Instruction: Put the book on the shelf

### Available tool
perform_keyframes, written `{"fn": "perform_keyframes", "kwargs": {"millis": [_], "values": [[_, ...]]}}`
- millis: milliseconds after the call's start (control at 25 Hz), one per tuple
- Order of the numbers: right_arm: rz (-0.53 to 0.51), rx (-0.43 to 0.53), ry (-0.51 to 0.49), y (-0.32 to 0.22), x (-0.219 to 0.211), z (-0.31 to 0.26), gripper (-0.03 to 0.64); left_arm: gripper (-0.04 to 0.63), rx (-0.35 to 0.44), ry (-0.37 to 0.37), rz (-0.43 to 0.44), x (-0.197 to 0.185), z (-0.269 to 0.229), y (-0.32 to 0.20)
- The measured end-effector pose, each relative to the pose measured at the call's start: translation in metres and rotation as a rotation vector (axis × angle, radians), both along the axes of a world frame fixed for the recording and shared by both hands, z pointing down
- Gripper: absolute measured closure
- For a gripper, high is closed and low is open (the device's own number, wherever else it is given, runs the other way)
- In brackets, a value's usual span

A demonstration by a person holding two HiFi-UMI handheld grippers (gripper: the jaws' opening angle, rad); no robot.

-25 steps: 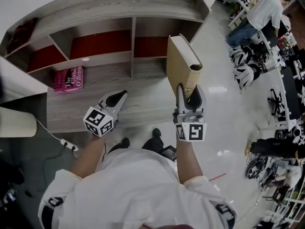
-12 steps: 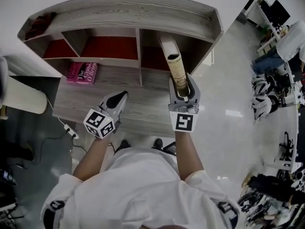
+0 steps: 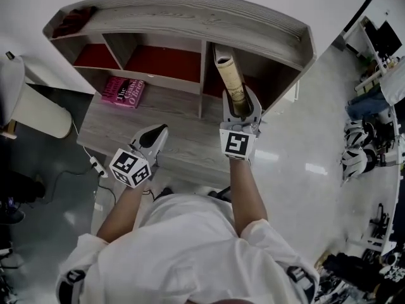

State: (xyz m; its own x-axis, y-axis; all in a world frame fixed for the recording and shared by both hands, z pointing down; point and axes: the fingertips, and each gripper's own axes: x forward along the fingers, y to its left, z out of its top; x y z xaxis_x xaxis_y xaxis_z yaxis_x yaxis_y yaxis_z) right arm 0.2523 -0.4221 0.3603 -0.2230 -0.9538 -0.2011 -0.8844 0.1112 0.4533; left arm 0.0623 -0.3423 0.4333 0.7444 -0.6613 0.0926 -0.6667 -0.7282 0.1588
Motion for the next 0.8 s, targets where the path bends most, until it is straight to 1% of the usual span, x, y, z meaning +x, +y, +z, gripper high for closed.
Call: {"fn": "perform_keyframes", "kwargs": {"millis": [120, 240, 440, 600, 720, 800], "values": [[0.002, 0.001, -0.03, -0.009, -0.004, 0.002, 0.419, 0.583, -0.003, 0.0, -0.021, -0.01, 0.002, 0.0], [-0.023, 0.002, -0.062, -0.014, -0.011, 0.001, 0.419, 0.583, -0.008, -0.004, -0.031, -0.015, 0.005, 0.003], [-0.041, -0.007, -0.058, -0.017, -0.016, 0.002, 0.419, 0.583, -0.024, 0.0, -0.027, -0.014, 0.01, 0.01], [-0.053, -0.01, -0.028, -0.021, -0.021, 0.009, 0.417, 0.583, -0.028, 0.003, -0.014, -0.009, 0.012, 0.012], [-0.091, -0.077, 0.001, -0.027, -0.032, 0.025, 0.413, 0.583, -0.032, 0.01, -0.005, -0.006, 0.015, 0.016], [-0.115, -0.112, -0.009, -0.03, -0.037, 0.032, 0.414, 0.583, -0.035, 0.013, 0.0, -0.004, 0.015, 0.017]]}}
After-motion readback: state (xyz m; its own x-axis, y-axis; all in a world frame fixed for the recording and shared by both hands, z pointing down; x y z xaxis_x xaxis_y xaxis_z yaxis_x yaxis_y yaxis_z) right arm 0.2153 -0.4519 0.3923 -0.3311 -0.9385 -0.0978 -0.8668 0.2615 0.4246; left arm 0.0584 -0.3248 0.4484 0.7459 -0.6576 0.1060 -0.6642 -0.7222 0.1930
